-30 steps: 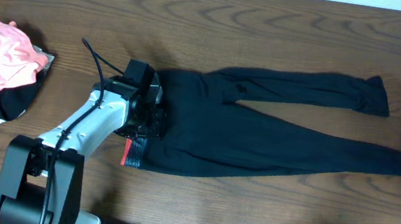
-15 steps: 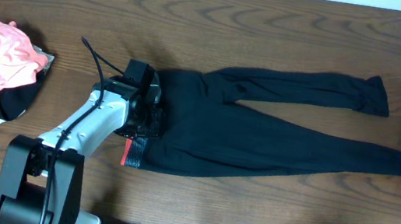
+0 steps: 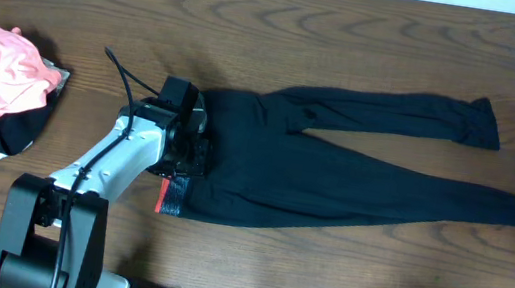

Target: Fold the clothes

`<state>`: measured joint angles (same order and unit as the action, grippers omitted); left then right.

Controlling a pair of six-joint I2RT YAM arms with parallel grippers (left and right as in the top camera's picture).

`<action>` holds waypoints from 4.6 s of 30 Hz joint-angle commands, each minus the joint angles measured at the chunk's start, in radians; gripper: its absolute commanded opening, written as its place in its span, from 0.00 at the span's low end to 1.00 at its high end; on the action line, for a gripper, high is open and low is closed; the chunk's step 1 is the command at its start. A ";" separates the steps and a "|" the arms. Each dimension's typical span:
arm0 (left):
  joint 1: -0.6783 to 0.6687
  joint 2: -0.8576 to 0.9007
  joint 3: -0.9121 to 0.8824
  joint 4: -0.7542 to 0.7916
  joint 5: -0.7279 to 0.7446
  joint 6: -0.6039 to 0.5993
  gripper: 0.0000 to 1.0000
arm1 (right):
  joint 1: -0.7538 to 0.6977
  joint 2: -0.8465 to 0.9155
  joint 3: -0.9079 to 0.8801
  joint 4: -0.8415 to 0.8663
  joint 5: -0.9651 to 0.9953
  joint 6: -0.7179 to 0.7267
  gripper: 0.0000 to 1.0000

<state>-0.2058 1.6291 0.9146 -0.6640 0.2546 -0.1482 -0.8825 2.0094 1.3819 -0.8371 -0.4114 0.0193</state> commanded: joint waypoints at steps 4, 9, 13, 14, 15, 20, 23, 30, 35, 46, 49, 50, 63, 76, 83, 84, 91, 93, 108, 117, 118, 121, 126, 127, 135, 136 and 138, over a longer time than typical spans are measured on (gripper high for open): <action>-0.002 0.011 -0.010 0.000 -0.013 0.016 0.55 | -0.008 0.005 0.012 -0.002 0.045 -0.034 0.31; -0.002 0.011 -0.010 0.000 -0.013 0.016 0.55 | -0.008 0.006 0.012 -0.003 0.045 -0.036 0.30; -0.002 0.011 -0.010 0.000 -0.013 0.016 0.55 | -0.008 0.006 0.011 -0.004 0.045 -0.035 0.29; -0.002 0.011 -0.010 0.000 -0.012 0.016 0.55 | -0.008 0.006 0.011 -0.005 0.045 -0.035 0.28; -0.002 0.011 -0.010 0.000 -0.013 0.016 0.55 | -0.007 0.006 0.011 -0.006 0.045 -0.035 0.27; -0.002 0.011 -0.010 0.000 -0.013 0.016 0.55 | -0.006 0.006 0.007 -0.011 0.045 -0.035 0.27; -0.002 0.011 -0.010 0.000 -0.013 0.016 0.55 | -0.006 0.006 -0.009 -0.004 0.045 -0.035 0.27; -0.002 0.011 -0.010 0.000 -0.013 0.016 0.55 | -0.006 0.006 -0.037 0.019 0.041 -0.035 0.23; -0.002 0.011 -0.010 0.000 -0.013 0.016 0.55 | -0.006 0.006 -0.038 0.015 0.041 -0.035 0.23; -0.002 0.011 -0.010 0.000 -0.013 0.016 0.55 | -0.007 0.000 -0.021 0.074 -0.304 -0.035 0.01; -0.002 0.011 -0.010 0.000 -0.013 0.016 0.55 | -0.006 -0.005 -0.002 0.094 -0.303 -0.035 0.01; -0.002 0.011 -0.010 0.000 -0.013 0.016 0.55 | -0.006 -0.005 -0.001 0.105 -0.302 -0.031 0.01; -0.002 0.011 -0.010 -0.001 -0.011 0.012 0.55 | 0.049 -0.005 -0.001 0.230 -0.171 0.011 0.03; -0.002 0.011 -0.010 -0.012 -0.009 0.005 0.55 | 0.086 -0.011 -0.001 0.191 -0.043 0.010 0.41; -0.002 0.011 -0.010 -0.011 -0.009 0.005 0.55 | -0.100 -0.015 -0.003 0.092 -0.100 -0.058 0.47; -0.002 0.011 -0.010 -0.011 -0.009 0.005 0.55 | -0.126 -0.015 -0.004 0.092 -0.126 -0.082 0.47; -0.002 0.011 -0.010 -0.011 -0.009 0.005 0.55 | -0.171 -0.008 -0.011 0.140 -0.267 -0.245 0.36; -0.002 0.011 -0.010 -0.011 -0.009 0.005 0.55 | -0.153 -0.004 -0.025 0.156 -0.309 -0.317 0.35; -0.002 0.011 -0.010 -0.007 -0.009 0.006 0.55 | 0.014 0.008 -0.135 0.307 -0.314 -0.435 0.37; -0.002 0.011 -0.010 -0.007 -0.009 0.005 0.55 | 0.044 0.008 -0.135 0.334 -0.207 -0.408 0.40; -0.002 0.011 -0.010 -0.007 -0.009 0.005 0.55 | 0.043 0.008 -0.135 0.335 -0.197 -0.408 0.39; -0.002 0.011 -0.010 -0.007 -0.009 0.005 0.55 | 0.043 0.008 -0.135 0.338 -0.167 -0.407 0.39; -0.002 0.011 -0.010 -0.007 -0.009 0.005 0.55 | 0.044 0.008 -0.135 0.348 -0.145 -0.385 0.27; -0.002 0.011 -0.010 -0.007 -0.009 0.005 0.55 | 0.046 0.008 -0.135 0.348 -0.145 -0.385 0.24; -0.002 0.011 -0.010 -0.007 -0.009 0.005 0.55 | 0.051 0.008 -0.135 0.388 -0.190 -0.272 0.01; -0.002 0.011 -0.010 -0.007 -0.009 0.005 0.55 | 0.051 0.008 -0.135 0.414 -0.221 -0.251 0.01; -0.002 0.011 -0.010 -0.008 -0.009 0.005 0.55 | 0.051 0.008 -0.135 0.482 -0.262 -0.175 0.01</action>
<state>-0.2058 1.6291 0.9146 -0.6720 0.2546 -0.1490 -0.8391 2.0094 1.2480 -0.3985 -0.5941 -0.2680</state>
